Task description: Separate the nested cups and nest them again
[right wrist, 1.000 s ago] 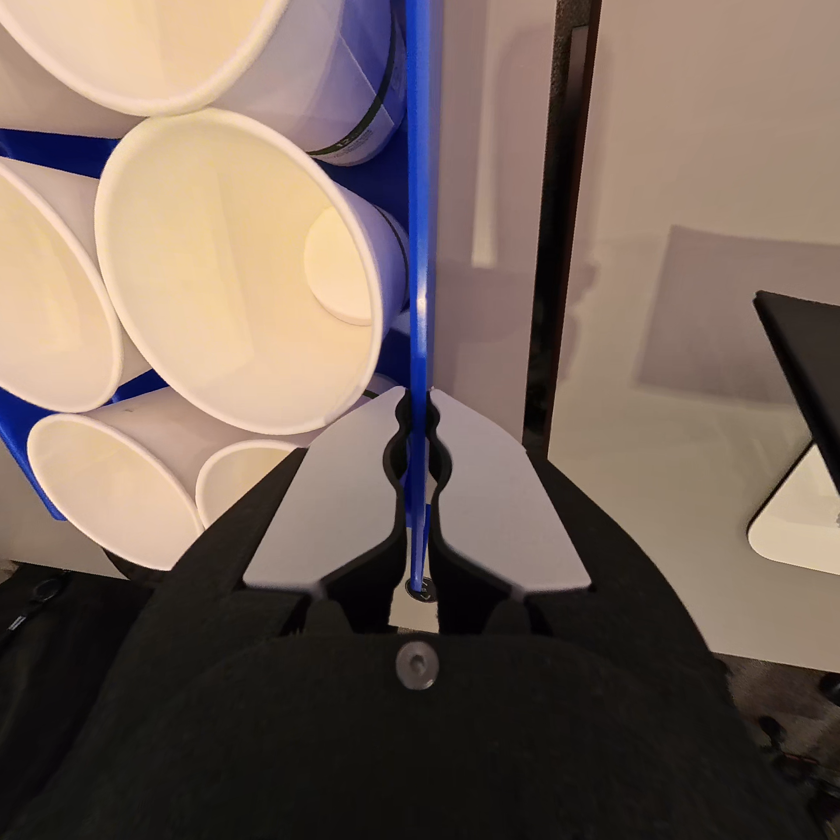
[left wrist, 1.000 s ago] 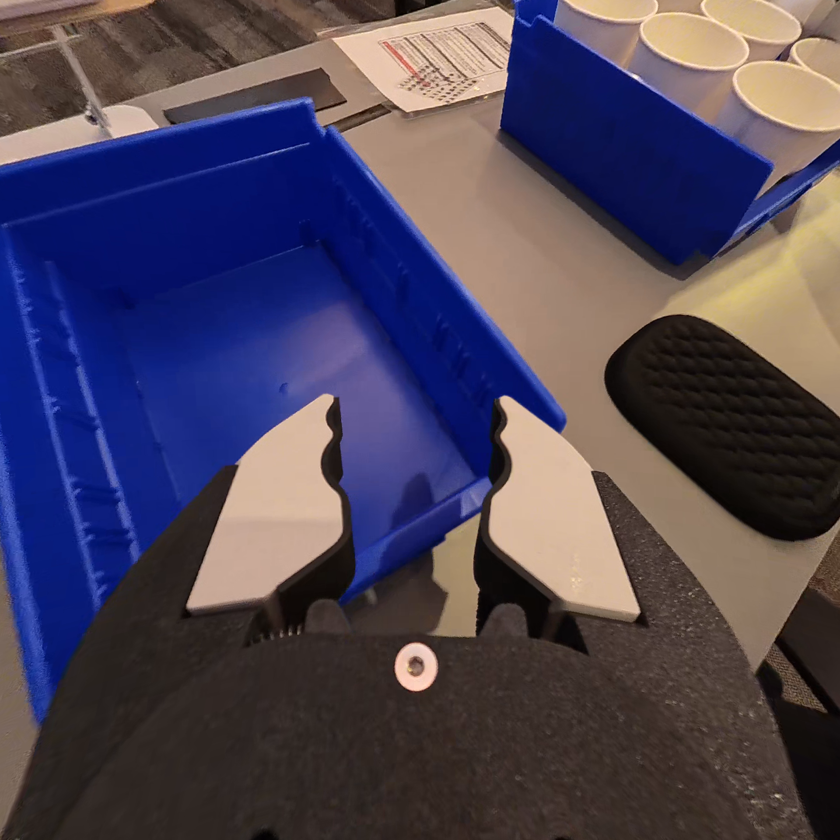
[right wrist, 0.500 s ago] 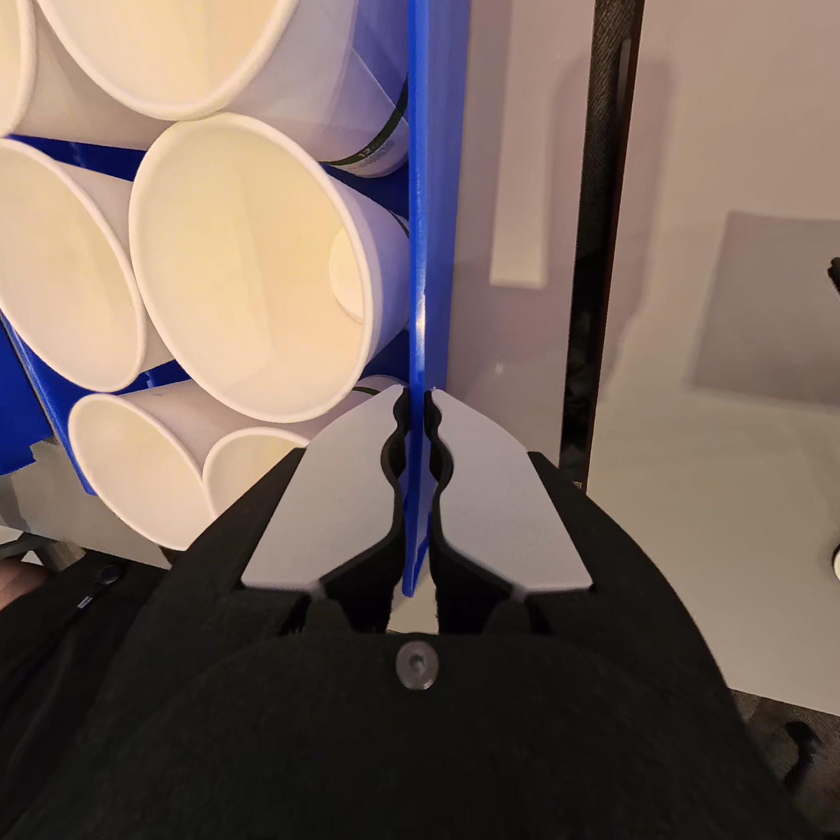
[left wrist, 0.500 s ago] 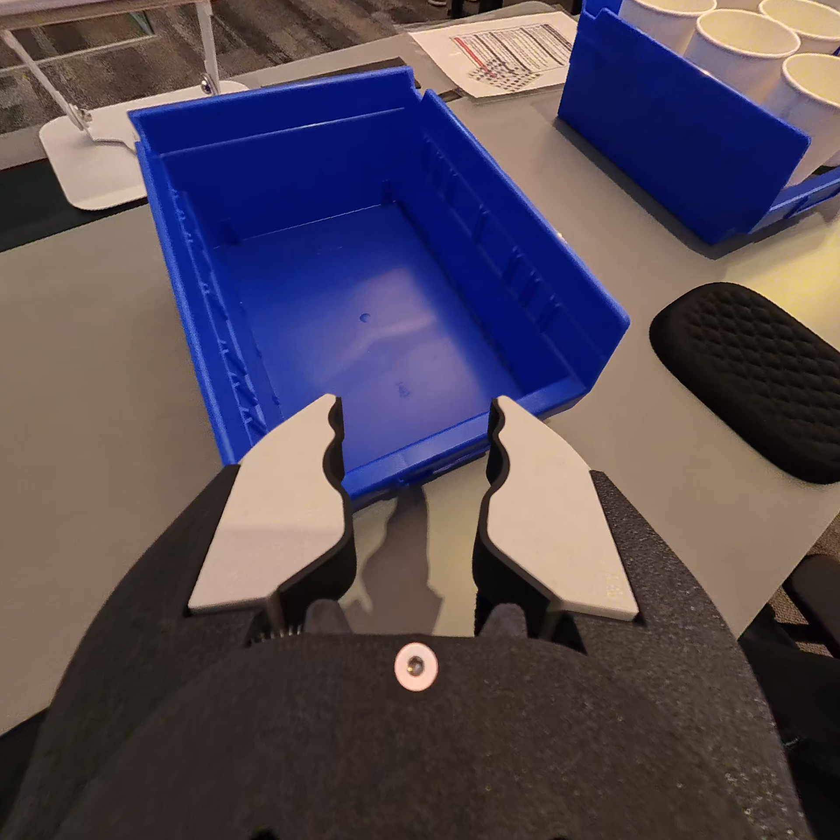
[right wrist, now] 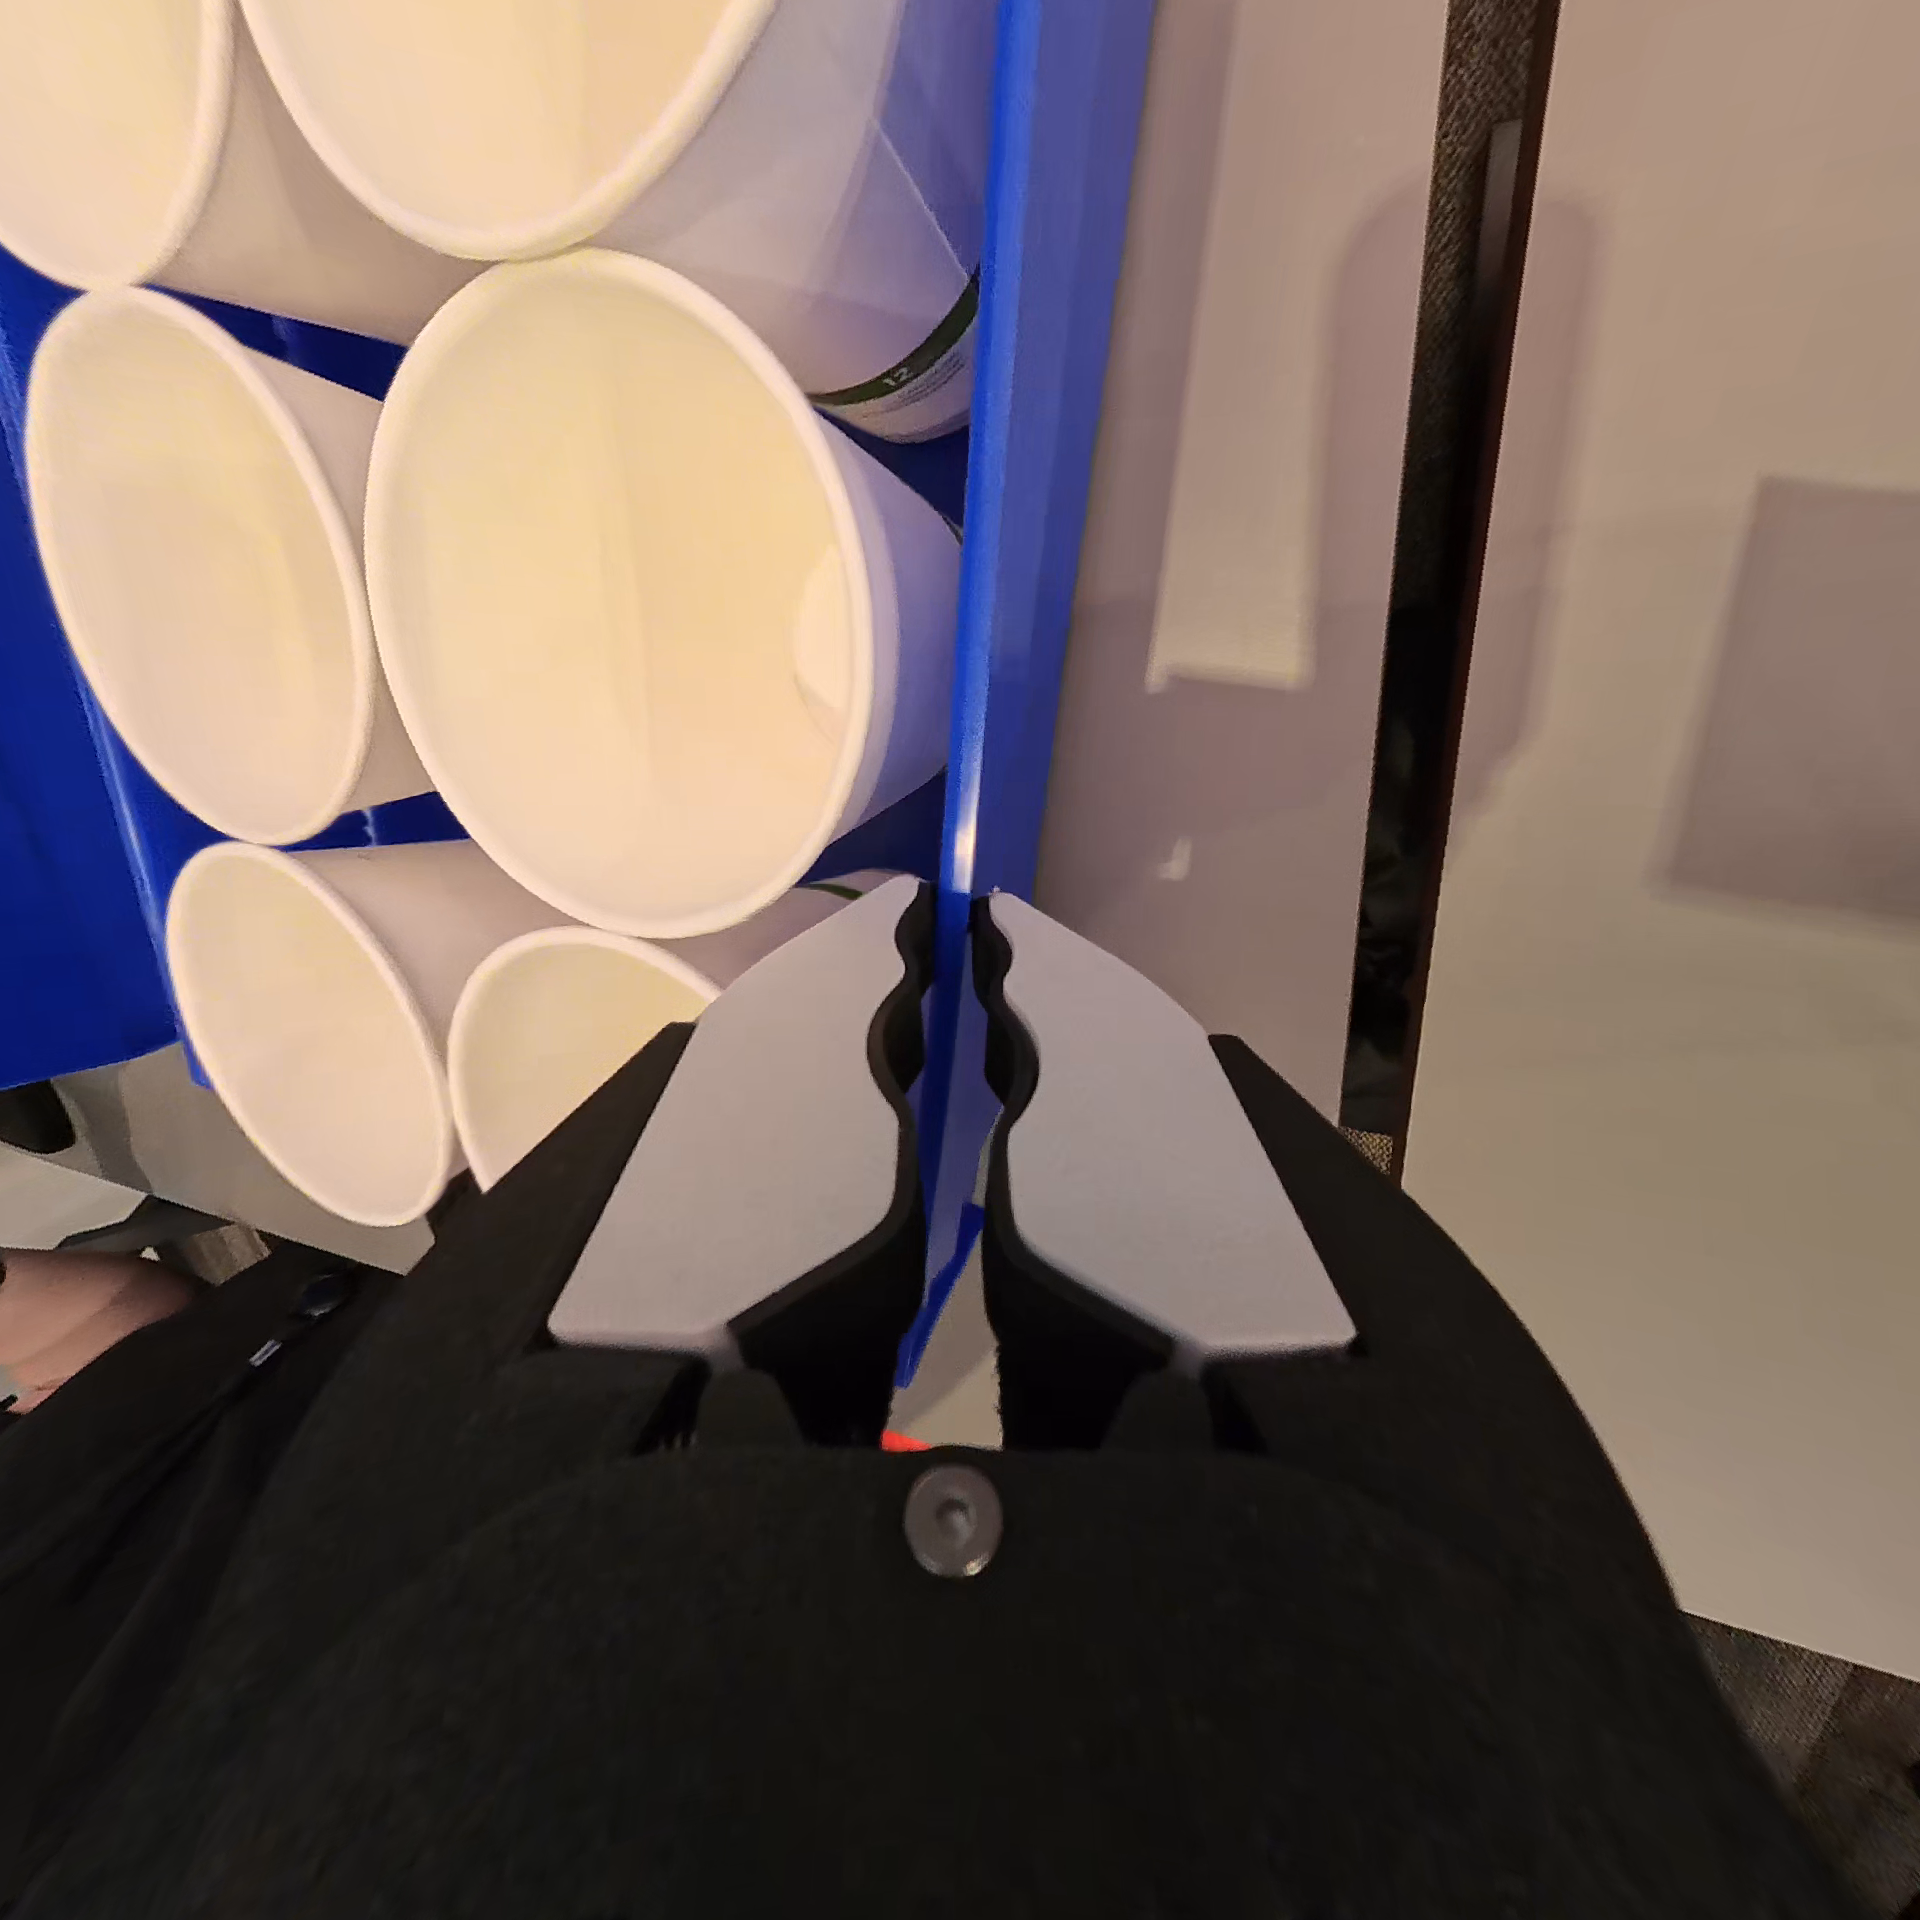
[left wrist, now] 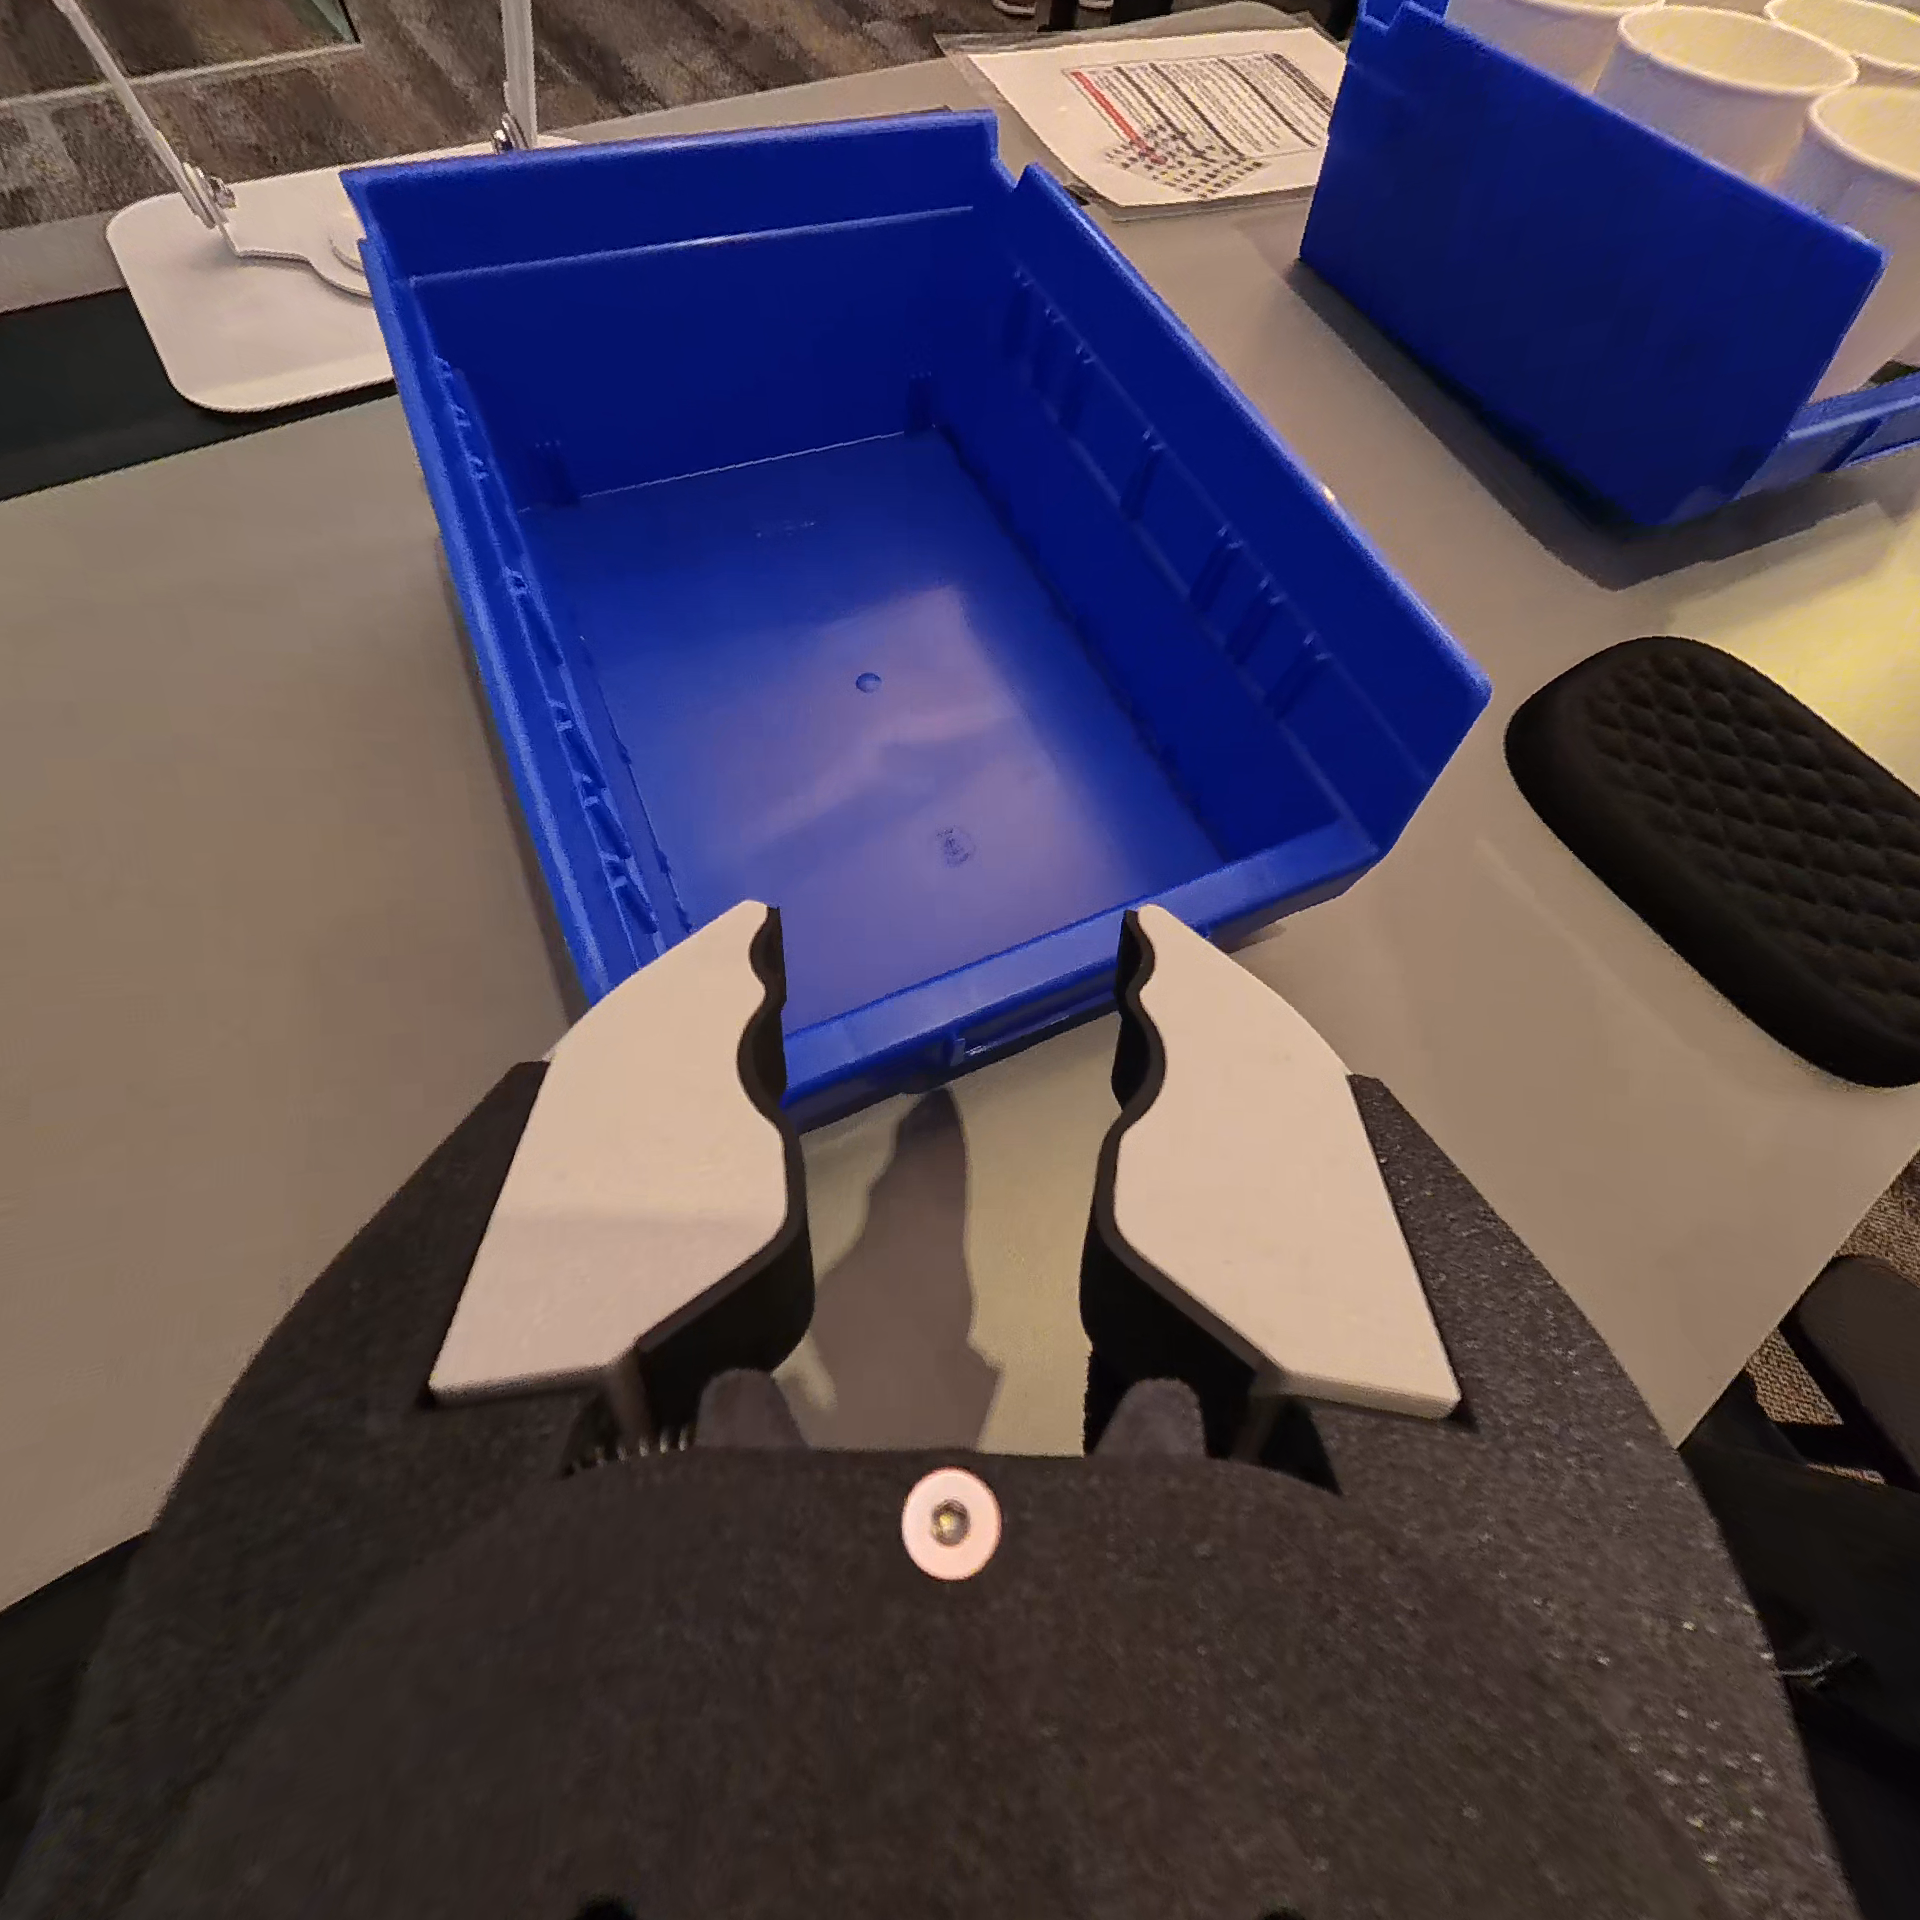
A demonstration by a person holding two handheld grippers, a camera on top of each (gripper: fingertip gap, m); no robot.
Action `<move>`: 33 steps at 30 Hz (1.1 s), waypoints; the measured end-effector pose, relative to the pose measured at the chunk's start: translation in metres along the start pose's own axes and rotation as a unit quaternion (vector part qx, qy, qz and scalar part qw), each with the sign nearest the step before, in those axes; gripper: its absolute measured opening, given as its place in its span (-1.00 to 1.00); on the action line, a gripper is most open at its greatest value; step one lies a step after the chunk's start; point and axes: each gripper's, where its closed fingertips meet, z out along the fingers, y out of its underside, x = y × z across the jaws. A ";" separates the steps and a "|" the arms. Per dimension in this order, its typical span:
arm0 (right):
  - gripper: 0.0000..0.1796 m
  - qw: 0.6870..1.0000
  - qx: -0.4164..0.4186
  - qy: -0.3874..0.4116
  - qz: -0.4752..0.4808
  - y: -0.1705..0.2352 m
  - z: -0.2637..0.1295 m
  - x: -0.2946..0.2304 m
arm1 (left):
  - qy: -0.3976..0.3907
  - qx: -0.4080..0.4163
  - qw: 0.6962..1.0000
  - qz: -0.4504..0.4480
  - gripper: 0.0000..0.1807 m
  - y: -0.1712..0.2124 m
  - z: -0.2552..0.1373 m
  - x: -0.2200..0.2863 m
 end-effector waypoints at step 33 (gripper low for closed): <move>-0.85 0.997 -0.061 0.019 -0.041 0.003 0.040 0.004 | -0.003 -0.013 1.000 0.006 -0.34 0.008 0.003 0.010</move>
